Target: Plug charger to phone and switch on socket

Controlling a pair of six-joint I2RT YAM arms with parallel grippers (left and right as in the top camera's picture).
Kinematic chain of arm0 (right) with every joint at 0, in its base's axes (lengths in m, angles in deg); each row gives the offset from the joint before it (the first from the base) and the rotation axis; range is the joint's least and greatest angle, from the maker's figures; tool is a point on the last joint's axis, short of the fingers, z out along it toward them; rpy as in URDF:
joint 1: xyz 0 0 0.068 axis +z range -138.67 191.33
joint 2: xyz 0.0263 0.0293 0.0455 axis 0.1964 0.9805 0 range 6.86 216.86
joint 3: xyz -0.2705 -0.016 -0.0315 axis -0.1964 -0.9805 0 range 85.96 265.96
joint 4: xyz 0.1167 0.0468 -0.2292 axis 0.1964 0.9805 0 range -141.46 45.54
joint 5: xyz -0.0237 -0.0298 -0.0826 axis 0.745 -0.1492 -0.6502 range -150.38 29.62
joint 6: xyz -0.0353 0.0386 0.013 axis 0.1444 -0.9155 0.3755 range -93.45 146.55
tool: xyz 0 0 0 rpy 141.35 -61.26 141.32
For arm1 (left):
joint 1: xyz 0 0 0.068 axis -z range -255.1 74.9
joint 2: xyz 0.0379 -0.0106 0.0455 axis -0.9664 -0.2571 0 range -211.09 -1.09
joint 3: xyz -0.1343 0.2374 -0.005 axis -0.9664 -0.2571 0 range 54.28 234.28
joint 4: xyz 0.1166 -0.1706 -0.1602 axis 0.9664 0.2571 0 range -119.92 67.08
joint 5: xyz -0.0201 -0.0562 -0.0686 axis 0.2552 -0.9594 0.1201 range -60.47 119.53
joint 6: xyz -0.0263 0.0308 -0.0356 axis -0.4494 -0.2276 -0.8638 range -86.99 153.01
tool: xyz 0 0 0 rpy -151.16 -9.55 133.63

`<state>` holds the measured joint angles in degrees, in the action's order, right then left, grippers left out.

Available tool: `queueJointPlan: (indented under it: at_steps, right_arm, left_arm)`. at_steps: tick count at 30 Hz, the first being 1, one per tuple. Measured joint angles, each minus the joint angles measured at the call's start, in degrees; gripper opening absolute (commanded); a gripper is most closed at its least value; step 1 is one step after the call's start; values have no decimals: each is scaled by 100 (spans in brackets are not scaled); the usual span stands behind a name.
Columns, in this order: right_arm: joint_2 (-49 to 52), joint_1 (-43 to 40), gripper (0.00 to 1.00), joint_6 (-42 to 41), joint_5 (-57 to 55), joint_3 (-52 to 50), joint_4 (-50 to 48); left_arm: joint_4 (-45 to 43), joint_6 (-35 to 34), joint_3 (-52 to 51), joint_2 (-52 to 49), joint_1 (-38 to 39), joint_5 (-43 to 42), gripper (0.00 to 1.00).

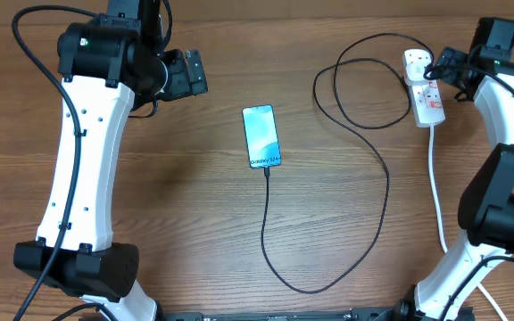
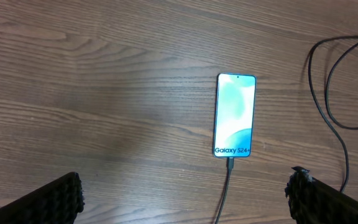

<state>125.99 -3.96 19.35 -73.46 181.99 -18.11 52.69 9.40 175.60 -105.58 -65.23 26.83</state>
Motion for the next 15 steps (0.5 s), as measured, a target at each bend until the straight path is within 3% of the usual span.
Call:
queueJointPlan:
  at_steps: [15]
  right_arm:
    - [398, -81, 100, 87, -59, 2, -63]
  left_arm:
    - [-146, 0, 0, 0, 0, 0, 100]
